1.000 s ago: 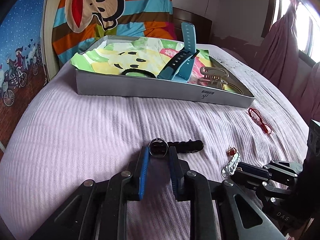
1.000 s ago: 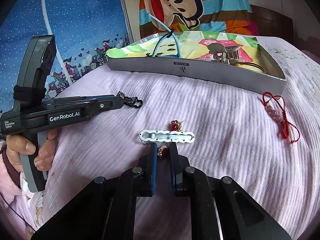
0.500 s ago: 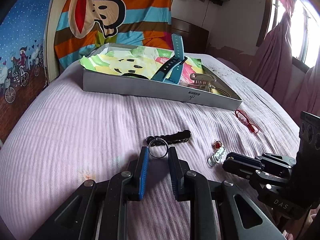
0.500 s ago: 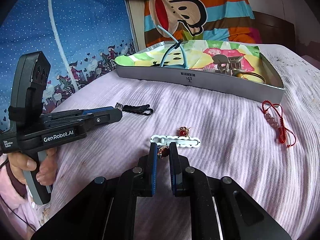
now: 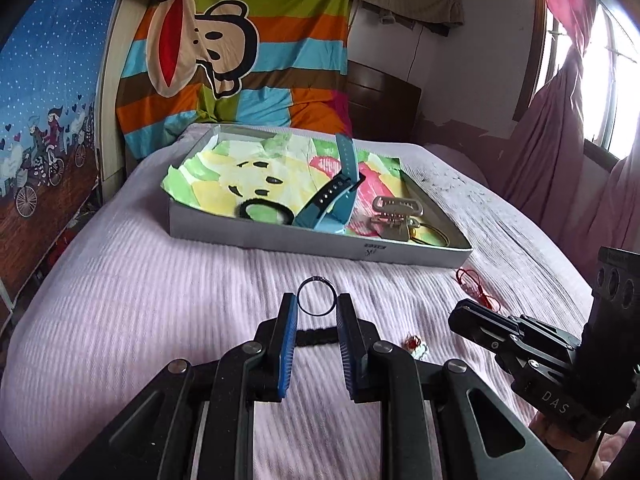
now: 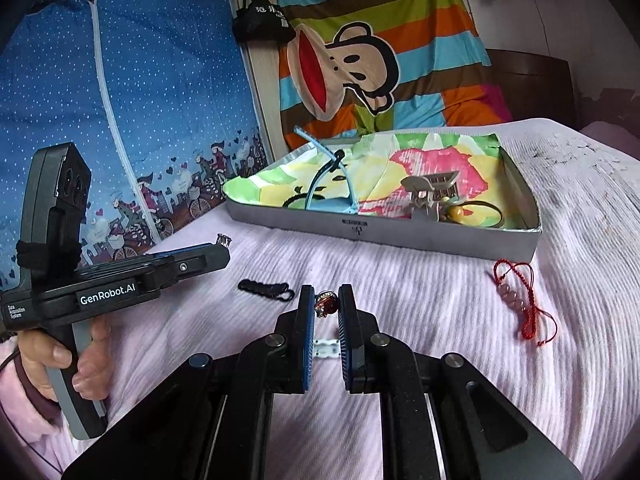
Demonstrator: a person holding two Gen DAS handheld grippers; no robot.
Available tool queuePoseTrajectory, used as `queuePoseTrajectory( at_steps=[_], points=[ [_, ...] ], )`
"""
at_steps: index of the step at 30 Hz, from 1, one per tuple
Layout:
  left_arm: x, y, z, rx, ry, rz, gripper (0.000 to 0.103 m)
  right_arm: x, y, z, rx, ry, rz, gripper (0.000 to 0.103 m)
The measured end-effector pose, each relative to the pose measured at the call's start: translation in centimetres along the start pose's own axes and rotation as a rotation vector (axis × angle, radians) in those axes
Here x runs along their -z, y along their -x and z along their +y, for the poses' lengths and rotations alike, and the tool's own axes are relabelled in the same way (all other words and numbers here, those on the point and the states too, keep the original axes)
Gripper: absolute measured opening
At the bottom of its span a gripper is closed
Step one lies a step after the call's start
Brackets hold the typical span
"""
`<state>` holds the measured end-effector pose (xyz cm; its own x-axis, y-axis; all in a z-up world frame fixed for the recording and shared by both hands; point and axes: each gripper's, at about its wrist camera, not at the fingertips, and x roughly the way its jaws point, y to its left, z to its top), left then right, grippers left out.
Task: Organize jewelry
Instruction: 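Carry the keychain and white hair clip toward the tray with both tools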
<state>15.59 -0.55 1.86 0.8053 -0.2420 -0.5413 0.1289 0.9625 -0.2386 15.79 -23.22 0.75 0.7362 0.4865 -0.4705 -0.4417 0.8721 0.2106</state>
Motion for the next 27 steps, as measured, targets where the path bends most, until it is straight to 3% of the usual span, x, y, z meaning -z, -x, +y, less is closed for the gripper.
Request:
queuePoseTrajectory(
  at_steps=[7, 12, 19, 27],
  points=[
    [-3.9, -1.3, -0.3, -0.067, -0.019, -0.061, 0.019, -5.3, -1.4, -0.9, 0.007, 0.028, -0.103, 0.01],
    [-5.9, -3.6, 0.2, -0.082, -0.022, -0.068, 0.019, -7.7, -3.6, -1.8, 0.02, 0.042, -0.122, 0.011],
    [-6.4, -7.1, 1.6, -0.125, 0.017, -0.001, 0.019, -7.1, -7.1, -2.9, 0.042, 0.037, -0.063, 0.01],
    [-6.0, -8.4, 1.6, -0.163, -0.017, 0.057, 0.019, -6.7, -8.5, -3.8, 0.041, 0.007, -0.02, 0.01]
  ],
)
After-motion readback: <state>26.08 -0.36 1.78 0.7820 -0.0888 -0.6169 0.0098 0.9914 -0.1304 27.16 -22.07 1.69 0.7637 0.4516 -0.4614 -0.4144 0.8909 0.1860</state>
